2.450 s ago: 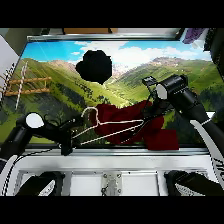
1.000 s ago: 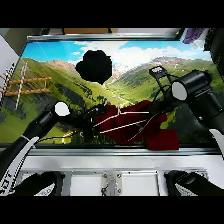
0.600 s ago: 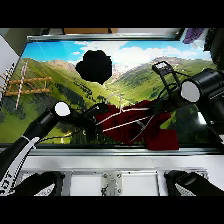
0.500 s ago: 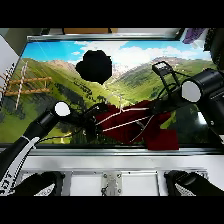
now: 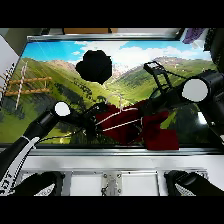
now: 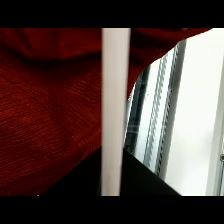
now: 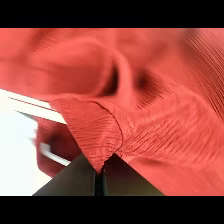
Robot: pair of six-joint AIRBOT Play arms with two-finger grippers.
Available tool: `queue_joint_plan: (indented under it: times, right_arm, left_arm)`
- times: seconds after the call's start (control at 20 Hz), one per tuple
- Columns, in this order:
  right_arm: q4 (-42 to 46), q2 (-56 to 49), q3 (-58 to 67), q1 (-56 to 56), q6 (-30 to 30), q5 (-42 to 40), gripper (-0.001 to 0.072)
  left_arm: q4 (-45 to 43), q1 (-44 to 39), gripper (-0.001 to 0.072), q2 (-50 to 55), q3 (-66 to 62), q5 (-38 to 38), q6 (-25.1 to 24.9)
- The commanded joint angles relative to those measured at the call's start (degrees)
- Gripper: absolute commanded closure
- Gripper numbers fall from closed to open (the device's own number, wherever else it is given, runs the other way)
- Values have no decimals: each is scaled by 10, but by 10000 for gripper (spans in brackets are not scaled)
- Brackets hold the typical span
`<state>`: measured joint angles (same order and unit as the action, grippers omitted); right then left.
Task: Fold the clothes and pants, and hang the long-sleeved shirts on hangers.
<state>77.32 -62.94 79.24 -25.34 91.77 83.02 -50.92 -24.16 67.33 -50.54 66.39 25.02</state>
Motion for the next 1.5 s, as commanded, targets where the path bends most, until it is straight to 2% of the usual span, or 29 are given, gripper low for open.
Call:
queue_joint_plan:
  times: [0.0, 0.3, 0.65, 0.7, 0.75, 0.8, 0.9, 0.95, 1.05, 1.2, 1.45]
  right_arm:
    - [-89, 0, 1, -16, -20, -78, 691]
    - [-90, -4, 1, -80, -20, -135, 691]
    - [-90, -22, 0, -83, -20, -136, 679]
    - [-90, -22, 0, -83, -20, -136, 626]
    - [-90, -22, 0, -83, -20, -136, 428]
    - [-90, -22, 1, -83, -20, -136, 286]
    - [-90, -21, 1, -83, -31, -126, 253]
    - [-87, -19, 1, -83, -48, -112, 215]
    - [-61, -10, 1, -83, -50, -84, 33]
    - [-27, 13, 2, -82, -50, -71, 32]
    - [-24, 49, 2, -76, -57, -60, 32]
  left_arm:
    - [0, 0, 690, 0, 0, 0, 0]
    - [0, 0, 690, 0, 0, 0, 0]
    - [0, 0, 690, 0, 0, 0, 0]
    - [0, 0, 690, 0, 0, 1, 0]
    - [0, 0, 690, 0, 0, 1, 0]
    - [0, 0, 690, 0, 0, 1, 0]
    - [0, 0, 690, 0, 0, 1, 1]
    - [0, 0, 690, 0, 0, 2, 0]
    - [0, 0, 690, 0, 0, 2, 0]
    - [0, 0, 690, 0, 0, 2, 0]
    - [0, 0, 690, 0, 0, 0, 0]
